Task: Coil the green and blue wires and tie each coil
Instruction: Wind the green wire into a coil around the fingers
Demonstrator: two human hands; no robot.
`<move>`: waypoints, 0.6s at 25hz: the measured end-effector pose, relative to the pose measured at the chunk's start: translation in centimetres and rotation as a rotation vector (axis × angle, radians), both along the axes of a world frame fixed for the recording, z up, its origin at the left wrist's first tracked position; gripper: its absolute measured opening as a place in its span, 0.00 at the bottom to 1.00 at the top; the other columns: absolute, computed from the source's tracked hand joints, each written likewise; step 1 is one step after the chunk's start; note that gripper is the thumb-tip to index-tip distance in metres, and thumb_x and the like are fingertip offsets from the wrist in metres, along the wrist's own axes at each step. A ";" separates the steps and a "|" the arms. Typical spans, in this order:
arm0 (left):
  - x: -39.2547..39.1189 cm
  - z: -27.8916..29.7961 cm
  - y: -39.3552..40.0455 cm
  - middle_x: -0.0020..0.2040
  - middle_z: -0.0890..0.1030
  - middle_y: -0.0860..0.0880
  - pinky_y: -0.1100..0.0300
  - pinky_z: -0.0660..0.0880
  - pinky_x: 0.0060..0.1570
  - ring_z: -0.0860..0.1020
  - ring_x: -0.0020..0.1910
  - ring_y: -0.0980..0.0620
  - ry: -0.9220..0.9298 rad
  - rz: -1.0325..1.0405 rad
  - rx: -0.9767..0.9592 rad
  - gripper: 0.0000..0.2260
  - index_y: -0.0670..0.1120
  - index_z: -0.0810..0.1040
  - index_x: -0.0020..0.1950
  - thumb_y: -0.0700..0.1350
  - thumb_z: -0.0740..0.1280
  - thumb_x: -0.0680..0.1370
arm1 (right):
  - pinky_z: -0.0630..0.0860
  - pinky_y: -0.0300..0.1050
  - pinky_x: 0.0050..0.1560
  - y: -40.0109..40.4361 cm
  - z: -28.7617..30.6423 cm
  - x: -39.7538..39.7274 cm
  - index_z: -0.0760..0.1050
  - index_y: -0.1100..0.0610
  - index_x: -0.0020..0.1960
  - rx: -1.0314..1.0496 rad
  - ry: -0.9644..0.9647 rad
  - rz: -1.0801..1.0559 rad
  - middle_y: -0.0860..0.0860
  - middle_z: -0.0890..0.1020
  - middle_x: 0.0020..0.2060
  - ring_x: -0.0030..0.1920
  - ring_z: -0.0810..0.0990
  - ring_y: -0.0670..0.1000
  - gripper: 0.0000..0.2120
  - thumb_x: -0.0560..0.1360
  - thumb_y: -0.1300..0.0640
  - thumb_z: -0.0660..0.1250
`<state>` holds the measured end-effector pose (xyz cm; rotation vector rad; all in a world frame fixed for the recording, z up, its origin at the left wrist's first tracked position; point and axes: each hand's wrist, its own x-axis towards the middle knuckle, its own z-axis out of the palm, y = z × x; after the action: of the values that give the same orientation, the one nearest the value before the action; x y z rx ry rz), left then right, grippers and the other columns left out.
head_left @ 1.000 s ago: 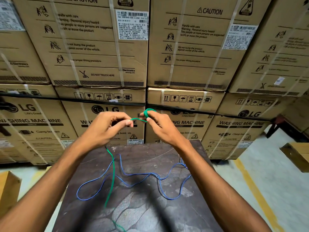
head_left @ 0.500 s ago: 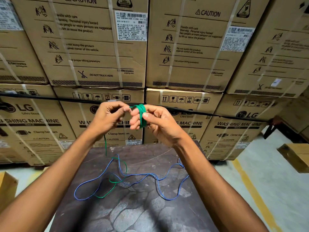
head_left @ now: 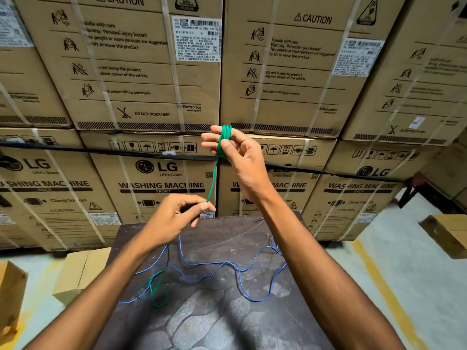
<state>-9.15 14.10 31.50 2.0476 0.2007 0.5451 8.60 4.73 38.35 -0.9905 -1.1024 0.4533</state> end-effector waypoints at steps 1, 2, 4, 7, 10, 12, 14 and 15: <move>-0.4 0.5 0.0 0.28 0.75 0.53 0.65 0.64 0.32 0.70 0.29 0.58 0.016 -0.012 0.039 0.10 0.49 0.87 0.51 0.49 0.66 0.82 | 0.80 0.45 0.60 0.1 -0.4 0.0 0.69 0.71 0.71 -0.015 -0.020 -0.039 0.69 0.81 0.62 0.56 0.85 0.52 0.16 0.85 0.70 0.55; -0.7 1.0 0.0 0.28 0.75 0.53 0.64 0.64 0.31 0.70 0.29 0.58 0.036 -0.026 0.087 0.11 0.51 0.87 0.51 0.52 0.66 0.81 | 0.80 0.45 0.61 0.2 -0.7 0.0 0.69 0.71 0.71 -0.040 -0.052 -0.076 0.68 0.81 0.62 0.56 0.85 0.52 0.16 0.85 0.70 0.55; -1.0 2.0 -0.1 0.28 0.76 0.55 0.62 0.65 0.31 0.70 0.29 0.58 0.055 -0.045 0.144 0.11 0.52 0.87 0.51 0.53 0.66 0.80 | 0.80 0.47 0.64 0.6 -1.7 -0.1 0.71 0.70 0.70 -0.115 -0.166 -0.148 0.66 0.82 0.61 0.57 0.85 0.53 0.16 0.84 0.70 0.56; -1.5 4.3 0.2 0.29 0.75 0.50 0.58 0.63 0.31 0.67 0.30 0.56 0.003 -0.031 0.163 0.10 0.51 0.86 0.50 0.54 0.67 0.80 | 0.80 0.52 0.65 0.3 -3.5 0.1 0.75 0.64 0.68 -0.256 -0.437 -0.208 0.56 0.85 0.56 0.56 0.86 0.50 0.15 0.83 0.66 0.59; -1.7 7.2 1.1 0.29 0.76 0.58 0.64 0.65 0.31 0.69 0.29 0.63 -0.064 -0.008 0.187 0.07 0.46 0.86 0.49 0.44 0.69 0.81 | 0.81 0.49 0.60 -1.0 -4.7 -0.3 0.79 0.62 0.61 -0.336 -0.546 -0.131 0.53 0.86 0.51 0.51 0.85 0.49 0.11 0.83 0.63 0.60; -1.3 8.3 2.6 0.29 0.77 0.54 0.62 0.65 0.30 0.69 0.29 0.60 -0.094 0.034 0.225 0.07 0.45 0.85 0.48 0.43 0.68 0.81 | 0.81 0.53 0.57 -1.8 -4.9 -1.2 0.78 0.65 0.58 -0.344 -0.417 0.022 0.56 0.85 0.46 0.46 0.84 0.53 0.11 0.84 0.64 0.58; -0.6 8.4 4.3 0.32 0.76 0.40 0.53 0.65 0.30 0.68 0.29 0.48 -0.127 0.083 0.189 0.08 0.45 0.85 0.48 0.45 0.67 0.81 | 0.80 0.49 0.54 -2.5 -4.4 -2.1 0.76 0.72 0.59 -0.315 -0.271 0.180 0.61 0.83 0.45 0.44 0.82 0.57 0.12 0.84 0.67 0.56; -0.2 8.1 4.9 0.34 0.77 0.37 0.52 0.65 0.30 0.68 0.30 0.47 -0.152 0.110 0.132 0.07 0.45 0.85 0.48 0.44 0.68 0.82 | 0.80 0.48 0.54 -2.7 -4.0 -2.4 0.74 0.74 0.60 -0.283 -0.222 0.252 0.62 0.82 0.46 0.44 0.82 0.58 0.12 0.84 0.68 0.56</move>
<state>-9.30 19.01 39.56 2.1209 0.1918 0.7972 6.17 1.99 34.33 -1.1748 -1.3975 0.7321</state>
